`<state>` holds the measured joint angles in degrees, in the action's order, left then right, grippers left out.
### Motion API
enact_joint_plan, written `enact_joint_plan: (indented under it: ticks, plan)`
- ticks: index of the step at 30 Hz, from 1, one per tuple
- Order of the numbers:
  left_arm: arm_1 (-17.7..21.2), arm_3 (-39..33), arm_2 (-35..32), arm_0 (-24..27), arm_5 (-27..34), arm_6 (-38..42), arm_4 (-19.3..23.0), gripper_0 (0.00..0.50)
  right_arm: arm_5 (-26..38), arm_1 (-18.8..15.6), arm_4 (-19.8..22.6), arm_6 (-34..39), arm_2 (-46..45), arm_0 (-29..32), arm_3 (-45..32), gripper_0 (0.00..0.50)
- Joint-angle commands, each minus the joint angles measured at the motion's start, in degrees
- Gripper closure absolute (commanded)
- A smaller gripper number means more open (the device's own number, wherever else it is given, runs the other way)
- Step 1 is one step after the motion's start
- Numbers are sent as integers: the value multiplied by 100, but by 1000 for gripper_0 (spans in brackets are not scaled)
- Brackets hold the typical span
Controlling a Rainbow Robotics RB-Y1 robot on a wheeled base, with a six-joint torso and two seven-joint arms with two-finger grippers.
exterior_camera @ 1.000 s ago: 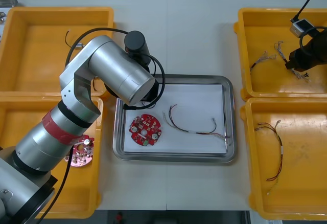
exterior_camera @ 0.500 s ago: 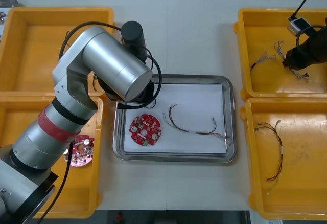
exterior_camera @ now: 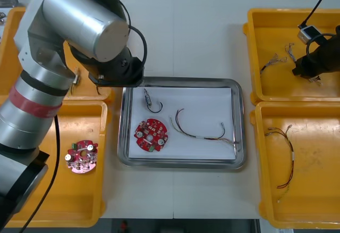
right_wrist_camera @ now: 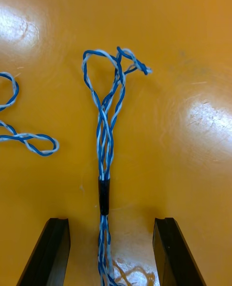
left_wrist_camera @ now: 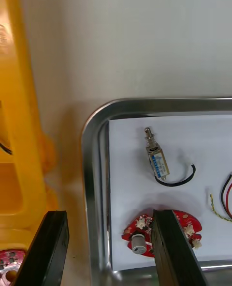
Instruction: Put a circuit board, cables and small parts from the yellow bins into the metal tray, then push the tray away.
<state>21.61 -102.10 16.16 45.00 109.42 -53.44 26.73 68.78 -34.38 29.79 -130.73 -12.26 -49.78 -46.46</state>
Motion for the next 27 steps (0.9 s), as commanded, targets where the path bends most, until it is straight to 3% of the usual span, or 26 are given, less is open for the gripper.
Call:
enact_joint_plan:
  ticks: [1, 4, 5, 6, 7, 8, 9, 19, 27]
  plan:
    - [440, -196, -420, 263, 58, -975, 306, 0, -49, 46, 45, 30, 4, 91, -83, 0]
    - [607, -143, -570, 263, 58, -1248, 456, 0, -49, 46, 45, 48, 48, 91, -83, 13]
    - [677, -91, -623, 272, 58, -1388, 499, 0, -49, 46, 45, 57, 83, 108, -83, 103]
    - [713, -20, -675, 281, 58, -1503, 526, 0, -58, 46, 53, 57, 119, 117, -83, 250]
    - [739, 15, -702, 299, 58, -1564, 535, 0, -49, 46, 71, 66, 119, 126, -83, 341]
    - [783, 111, -754, 316, 58, -1714, 543, 0, -58, 46, 80, 74, 119, 152, -83, 473]
    - [809, 226, -789, 360, 58, -1845, 552, 0, -58, 46, 106, 83, 119, 161, -83, 500]
    - [915, 1386, -1097, 756, -26, -2777, 376, 0, 39, 2, 133, 30, -31, 126, -171, 500]
    - [941, 2274, -1132, 1063, -368, -3146, 209, 0, 1226, -165, -52, 145, -286, 117, -1340, 500]
